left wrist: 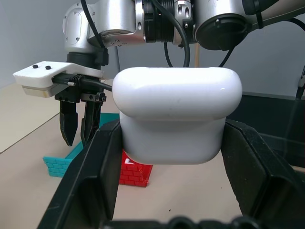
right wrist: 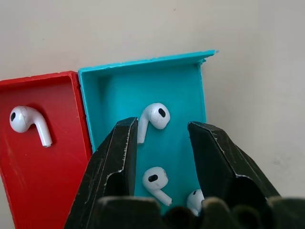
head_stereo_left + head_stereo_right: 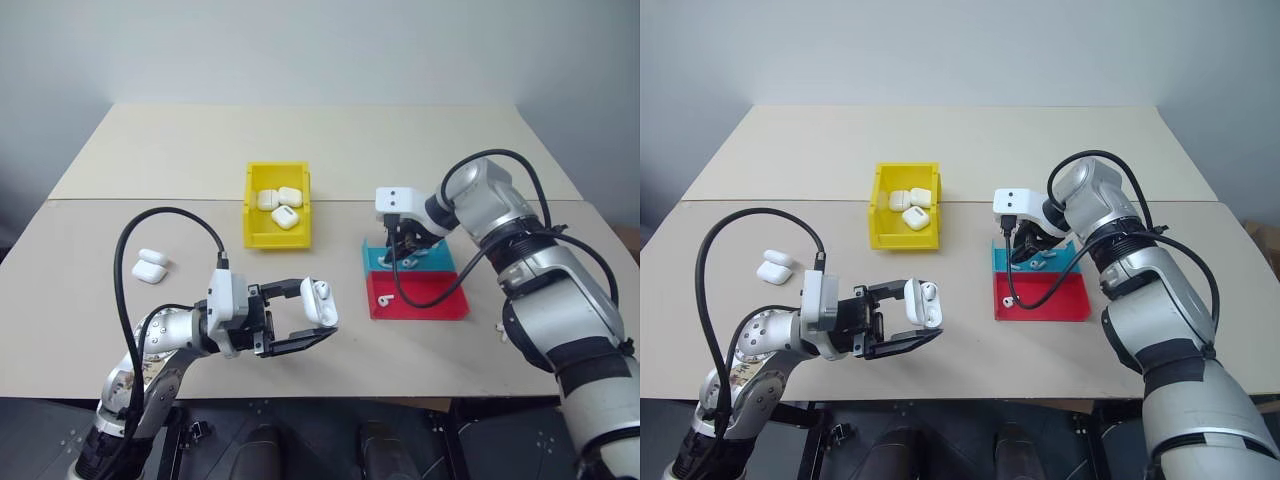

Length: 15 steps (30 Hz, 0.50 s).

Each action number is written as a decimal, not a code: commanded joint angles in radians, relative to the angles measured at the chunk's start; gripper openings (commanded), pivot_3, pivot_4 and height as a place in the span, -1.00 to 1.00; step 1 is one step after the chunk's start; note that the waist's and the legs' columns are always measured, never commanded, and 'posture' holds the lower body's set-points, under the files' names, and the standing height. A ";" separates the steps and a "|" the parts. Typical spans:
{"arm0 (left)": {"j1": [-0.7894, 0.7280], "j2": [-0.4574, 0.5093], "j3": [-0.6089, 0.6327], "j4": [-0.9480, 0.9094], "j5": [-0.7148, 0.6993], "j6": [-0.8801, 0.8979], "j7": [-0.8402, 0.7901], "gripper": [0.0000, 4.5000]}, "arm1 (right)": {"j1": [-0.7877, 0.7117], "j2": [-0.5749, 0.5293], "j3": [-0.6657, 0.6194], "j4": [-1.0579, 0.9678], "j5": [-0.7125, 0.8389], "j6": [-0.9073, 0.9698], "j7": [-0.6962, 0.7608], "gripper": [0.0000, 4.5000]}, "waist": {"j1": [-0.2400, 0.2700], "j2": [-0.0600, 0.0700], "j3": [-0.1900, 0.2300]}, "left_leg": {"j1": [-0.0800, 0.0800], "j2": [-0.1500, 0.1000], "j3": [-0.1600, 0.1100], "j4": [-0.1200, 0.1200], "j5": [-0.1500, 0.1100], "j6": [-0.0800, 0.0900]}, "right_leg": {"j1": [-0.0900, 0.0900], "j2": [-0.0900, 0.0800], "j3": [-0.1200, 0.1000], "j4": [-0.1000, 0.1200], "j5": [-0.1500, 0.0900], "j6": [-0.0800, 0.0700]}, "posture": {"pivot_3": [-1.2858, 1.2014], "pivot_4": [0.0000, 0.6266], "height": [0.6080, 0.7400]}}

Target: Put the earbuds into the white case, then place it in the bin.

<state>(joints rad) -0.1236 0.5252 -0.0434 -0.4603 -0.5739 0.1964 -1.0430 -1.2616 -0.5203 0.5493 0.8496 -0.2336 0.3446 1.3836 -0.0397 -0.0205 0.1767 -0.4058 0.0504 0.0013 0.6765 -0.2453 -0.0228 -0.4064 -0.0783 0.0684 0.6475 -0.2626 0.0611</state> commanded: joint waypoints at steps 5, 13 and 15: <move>-0.010 0.009 0.008 -0.009 -0.007 -0.018 -0.011 0.24 | 0.007 0.015 -0.034 -0.039 -0.021 0.075 -0.033 -0.06 | -0.001 0.000 0.000 | 0.000 0.000 0.000 0.000 0.000 0.000 | 0.000 0.000 0.000 0.000 0.000 0.000 | 0.03 -0.52 1.00; -0.004 0.016 0.012 -0.005 -0.006 -0.025 -0.018 0.24 | 0.028 0.028 -0.034 -0.065 -0.027 0.118 -0.034 -0.06 | -0.002 0.000 0.000 | 0.000 0.000 0.000 0.000 0.000 0.000 | 0.000 0.000 0.000 0.000 0.000 0.000 | 0.03 -0.52 1.00; -0.004 0.015 0.011 -0.002 -0.004 -0.028 -0.018 0.24 | 0.031 0.033 -0.036 -0.061 -0.026 0.125 -0.042 -0.06 | -0.003 0.000 0.000 | 0.000 0.000 0.000 0.000 0.000 0.000 | 0.000 0.000 0.000 0.000 0.000 0.000 | 0.03 -0.52 1.00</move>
<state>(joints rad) -0.1232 0.5386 -0.0422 -0.4534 -0.5735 0.1923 -1.0589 -1.2308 -0.4876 0.5368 0.8172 -0.2543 0.4574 1.3477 -0.0423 -0.0205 0.1767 -0.4057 0.0504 0.0013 0.6765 -0.2453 -0.0228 -0.4065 -0.0783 0.0684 0.6476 -0.2626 0.0611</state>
